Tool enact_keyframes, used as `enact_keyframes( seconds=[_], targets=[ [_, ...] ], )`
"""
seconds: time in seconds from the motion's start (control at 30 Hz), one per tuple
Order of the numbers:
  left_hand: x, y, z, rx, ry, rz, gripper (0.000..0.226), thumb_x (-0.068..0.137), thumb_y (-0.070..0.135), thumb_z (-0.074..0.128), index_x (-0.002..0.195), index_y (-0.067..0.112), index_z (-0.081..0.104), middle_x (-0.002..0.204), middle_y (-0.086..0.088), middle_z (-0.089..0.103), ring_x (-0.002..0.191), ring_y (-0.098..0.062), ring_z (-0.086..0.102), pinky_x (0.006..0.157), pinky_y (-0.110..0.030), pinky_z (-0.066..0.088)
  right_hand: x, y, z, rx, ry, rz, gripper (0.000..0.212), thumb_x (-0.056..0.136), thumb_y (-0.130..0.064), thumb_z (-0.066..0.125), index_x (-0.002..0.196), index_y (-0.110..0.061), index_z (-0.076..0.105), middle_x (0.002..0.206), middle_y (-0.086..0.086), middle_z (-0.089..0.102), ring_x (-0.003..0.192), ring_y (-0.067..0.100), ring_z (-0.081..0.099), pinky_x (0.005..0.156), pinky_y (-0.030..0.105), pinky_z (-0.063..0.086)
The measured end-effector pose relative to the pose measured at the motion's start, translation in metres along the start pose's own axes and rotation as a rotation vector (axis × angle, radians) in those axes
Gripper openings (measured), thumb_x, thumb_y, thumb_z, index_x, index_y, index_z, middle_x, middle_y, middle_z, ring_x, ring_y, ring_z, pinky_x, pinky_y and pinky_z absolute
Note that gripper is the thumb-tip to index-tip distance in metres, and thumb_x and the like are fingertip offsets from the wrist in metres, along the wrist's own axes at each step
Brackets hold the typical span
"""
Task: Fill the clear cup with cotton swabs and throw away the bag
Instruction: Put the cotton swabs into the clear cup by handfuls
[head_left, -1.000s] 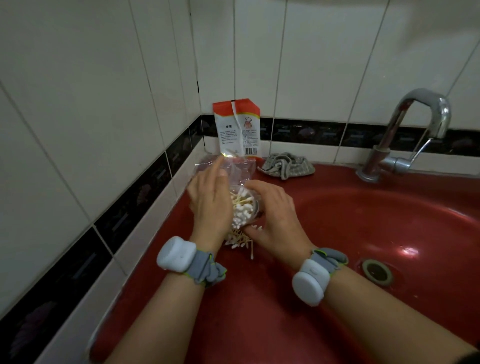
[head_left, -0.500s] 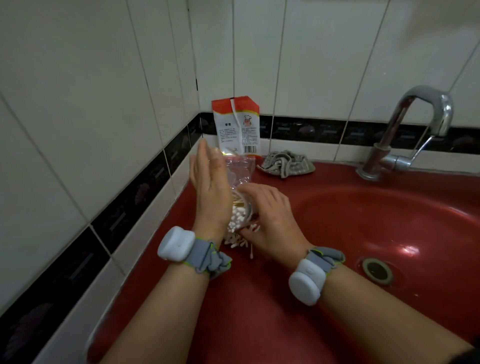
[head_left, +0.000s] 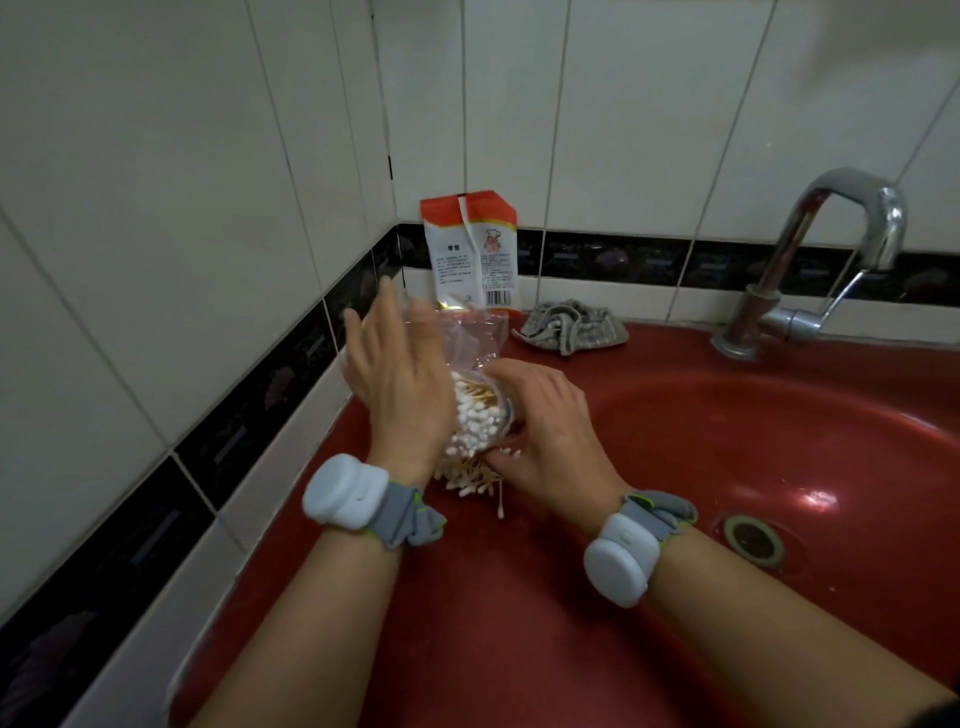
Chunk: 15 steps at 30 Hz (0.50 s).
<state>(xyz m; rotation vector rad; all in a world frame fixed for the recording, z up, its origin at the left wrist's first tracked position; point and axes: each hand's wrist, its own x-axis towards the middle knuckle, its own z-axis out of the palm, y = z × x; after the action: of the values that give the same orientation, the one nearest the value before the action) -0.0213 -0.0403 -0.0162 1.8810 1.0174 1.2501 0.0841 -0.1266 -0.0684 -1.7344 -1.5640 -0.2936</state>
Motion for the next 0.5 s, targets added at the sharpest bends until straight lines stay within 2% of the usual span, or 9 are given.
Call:
enact_keyframes(
  seconds=[0.07,0.13,0.2,0.23,0.3,0.37,0.43,0.5],
  targets=[
    [0.004,-0.002,-0.006,-0.093,0.089,-0.043,0.053,0.101,0.040,0.017,0.147,0.014,0.027,0.155,-0.004,0.025,0.145,-0.019,0.009,0.114,-0.025,0.003,0.001,0.002,-0.004,0.014,0.001,0.020,0.066,0.066,-0.035,0.067,0.127,-0.024,0.044,0.128,-0.007,0.051,0.119,0.013,0.039,0.095,0.030,0.027],
    [0.006,-0.009,-0.012,-0.076,0.139,-0.056,0.044,0.102,0.031,0.026,0.139,0.011,0.040,0.146,-0.008,0.039,0.138,-0.024,0.026,0.109,-0.021,0.013,0.002,0.004,-0.007,0.042,-0.001,0.060,0.067,0.066,-0.030,0.074,0.127,-0.026,0.044,0.127,-0.009,0.051,0.119,0.011,0.038,0.096,0.030,0.027],
    [0.007,-0.018,-0.017,-0.043,0.138,-0.043,0.031,0.098,0.028,0.042,0.121,0.013,0.056,0.124,-0.009,0.055,0.118,-0.025,0.047,0.106,-0.031,0.032,0.003,0.006,-0.009,0.059,0.024,0.107,0.069,0.065,-0.029,0.078,0.126,-0.026,0.045,0.126,-0.007,0.051,0.119,0.013,0.040,0.096,0.034,0.030],
    [0.008,-0.024,-0.019,-0.019,0.113,-0.037,0.021,0.093,0.026,0.049,0.108,0.016,0.061,0.109,-0.008,0.060,0.102,-0.022,0.054,0.099,-0.035,0.041,0.004,0.008,-0.010,0.061,0.040,0.131,0.070,0.065,-0.029,0.079,0.126,-0.025,0.046,0.126,-0.006,0.052,0.119,0.015,0.041,0.096,0.036,0.032],
    [0.009,-0.030,-0.023,0.056,-0.028,-0.066,0.006,0.086,0.018,0.058,0.083,0.020,0.062,0.079,0.000,0.062,0.077,-0.015,0.055,0.080,-0.030,0.047,0.005,0.011,-0.012,0.065,0.064,0.187,0.069,0.065,-0.029,0.079,0.126,-0.026,0.046,0.126,-0.007,0.052,0.118,0.017,0.042,0.096,0.039,0.034],
    [0.006,-0.033,-0.024,0.183,-0.242,-0.070,0.014,0.081,0.017,0.064,0.067,0.021,0.061,0.063,0.008,0.059,0.065,-0.011,0.056,0.065,-0.023,0.042,0.005,0.014,-0.013,0.075,0.090,0.244,0.067,0.067,-0.032,0.079,0.125,-0.028,0.046,0.122,-0.009,0.052,0.116,0.016,0.044,0.095,0.038,0.034],
    [-0.004,-0.030,-0.019,0.292,-0.443,-0.043,0.014,0.077,0.022,0.070,0.065,0.020,0.062,0.060,0.006,0.061,0.061,-0.009,0.058,0.059,-0.022,0.040,0.005,0.017,-0.013,0.090,0.116,0.292,0.066,0.068,-0.034,0.078,0.125,-0.029,0.046,0.120,-0.010,0.052,0.115,0.015,0.043,0.095,0.037,0.033],
    [-0.017,-0.027,-0.010,0.376,-0.574,0.010,0.018,0.073,0.031,0.074,0.072,0.016,0.064,0.067,0.002,0.064,0.070,-0.013,0.062,0.062,-0.025,0.044,0.004,0.019,-0.013,0.094,0.124,0.321,0.067,0.067,-0.036,0.078,0.126,-0.029,0.045,0.120,-0.011,0.052,0.115,0.015,0.043,0.098,0.039,0.034]
  ],
)
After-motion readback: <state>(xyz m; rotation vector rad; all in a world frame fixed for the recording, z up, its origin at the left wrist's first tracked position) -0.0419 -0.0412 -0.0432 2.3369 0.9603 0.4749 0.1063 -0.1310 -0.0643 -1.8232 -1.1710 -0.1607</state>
